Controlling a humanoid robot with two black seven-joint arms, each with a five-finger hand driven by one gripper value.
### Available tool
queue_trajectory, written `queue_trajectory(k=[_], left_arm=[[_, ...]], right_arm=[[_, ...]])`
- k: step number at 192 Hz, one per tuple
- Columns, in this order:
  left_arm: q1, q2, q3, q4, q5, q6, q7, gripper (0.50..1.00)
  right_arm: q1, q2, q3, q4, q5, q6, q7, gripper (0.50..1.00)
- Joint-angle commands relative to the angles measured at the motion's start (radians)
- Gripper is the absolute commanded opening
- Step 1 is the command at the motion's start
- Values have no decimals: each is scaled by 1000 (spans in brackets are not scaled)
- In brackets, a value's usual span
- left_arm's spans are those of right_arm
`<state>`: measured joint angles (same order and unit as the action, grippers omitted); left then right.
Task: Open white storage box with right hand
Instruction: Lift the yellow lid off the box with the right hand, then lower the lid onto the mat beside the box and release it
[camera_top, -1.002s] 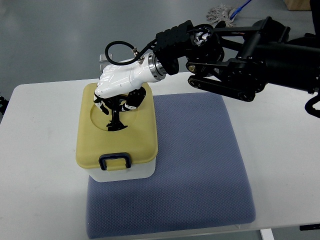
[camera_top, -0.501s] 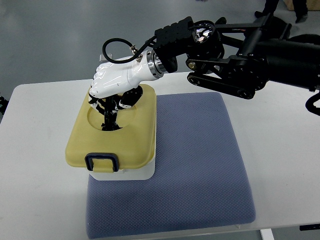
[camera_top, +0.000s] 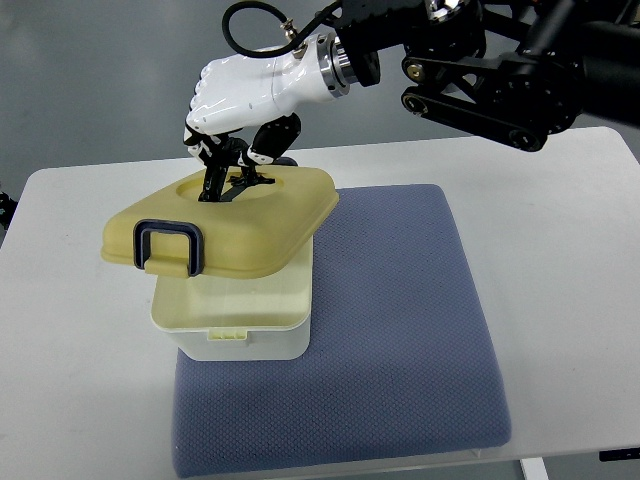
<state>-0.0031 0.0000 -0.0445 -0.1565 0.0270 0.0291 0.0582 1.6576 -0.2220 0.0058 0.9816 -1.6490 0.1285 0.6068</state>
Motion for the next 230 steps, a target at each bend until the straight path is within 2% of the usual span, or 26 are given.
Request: queue_trajectory(k=[1, 69, 105, 158, 230], left_arm=[[0, 0, 0, 0, 1, 0, 0, 1000], [0, 0, 0, 0, 1, 0, 0, 1000], [0, 0, 0, 0, 1, 0, 0, 1000], [0, 0, 0, 0, 1, 0, 0, 1000], [0, 0, 2, 0, 1, 0, 0, 1000]], right_arm=[[14, -59, 0, 0, 0, 0, 4, 500], [10, -304, -4, 19, -3, 0, 4, 500], [-67, -393, -6, 20, -8, -6, 4, 500], [-176, -459, -17, 20, -9, -92, 4, 500], [-302, -445, -21, 16, -32, -179, 4, 500]])
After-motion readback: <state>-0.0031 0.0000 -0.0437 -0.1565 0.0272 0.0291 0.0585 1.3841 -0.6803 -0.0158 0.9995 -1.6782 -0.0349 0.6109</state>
